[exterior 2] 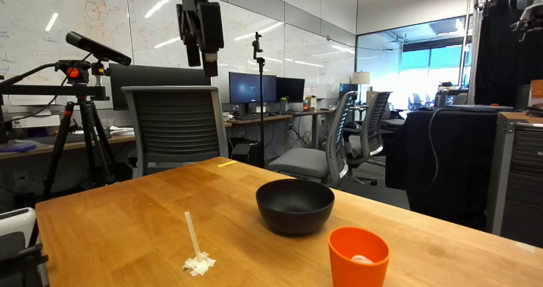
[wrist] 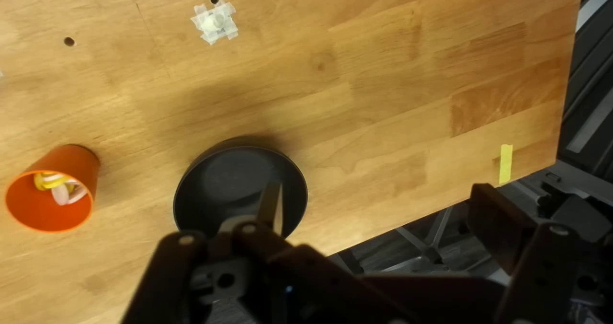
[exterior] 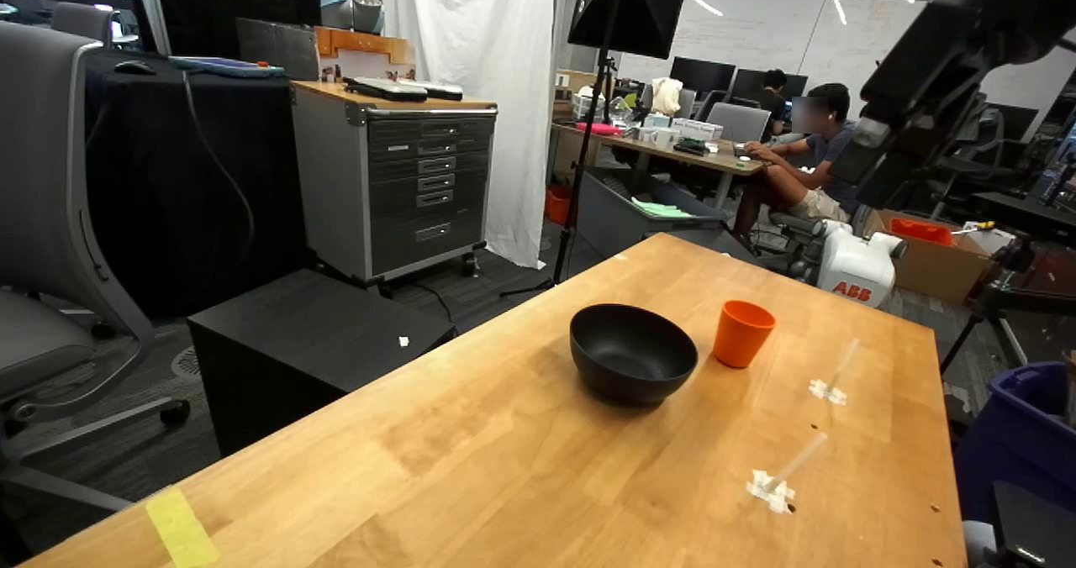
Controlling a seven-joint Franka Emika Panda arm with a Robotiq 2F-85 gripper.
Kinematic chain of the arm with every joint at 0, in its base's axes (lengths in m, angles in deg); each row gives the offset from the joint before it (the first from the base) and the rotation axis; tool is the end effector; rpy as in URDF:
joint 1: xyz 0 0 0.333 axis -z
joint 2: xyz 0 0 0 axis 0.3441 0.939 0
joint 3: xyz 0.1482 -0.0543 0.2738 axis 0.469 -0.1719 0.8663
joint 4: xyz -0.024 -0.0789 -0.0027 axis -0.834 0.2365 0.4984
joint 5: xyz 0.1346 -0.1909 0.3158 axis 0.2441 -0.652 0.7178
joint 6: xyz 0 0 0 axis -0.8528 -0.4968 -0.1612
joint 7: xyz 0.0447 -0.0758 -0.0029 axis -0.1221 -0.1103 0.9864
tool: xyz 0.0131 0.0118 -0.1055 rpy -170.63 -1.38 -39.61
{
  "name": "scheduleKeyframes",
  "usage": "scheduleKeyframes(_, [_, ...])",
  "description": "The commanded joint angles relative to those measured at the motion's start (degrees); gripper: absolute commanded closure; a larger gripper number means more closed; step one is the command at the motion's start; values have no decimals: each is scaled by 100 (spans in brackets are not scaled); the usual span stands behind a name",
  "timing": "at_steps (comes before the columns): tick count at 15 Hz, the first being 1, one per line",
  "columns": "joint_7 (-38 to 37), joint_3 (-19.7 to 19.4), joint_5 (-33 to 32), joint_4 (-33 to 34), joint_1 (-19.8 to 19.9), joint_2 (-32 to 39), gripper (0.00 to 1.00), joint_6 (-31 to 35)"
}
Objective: Pour the things in the orange cup into the bowl
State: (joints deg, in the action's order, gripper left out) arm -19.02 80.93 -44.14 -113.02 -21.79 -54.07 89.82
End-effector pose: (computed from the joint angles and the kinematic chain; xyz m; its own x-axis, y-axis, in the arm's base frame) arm 0.4240 -0.0221 0.4397 0.9645 -0.2121 0.1571 -0.1679 -0.9522 -0.2551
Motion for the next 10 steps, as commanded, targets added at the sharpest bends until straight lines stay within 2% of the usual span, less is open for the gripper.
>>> scheduleKeyframes(1, [-3, 38, 16, 48, 83, 43, 0, -18])
scheduleKeyframes(10, [-68, 7, 7, 141, 238, 195, 0, 42])
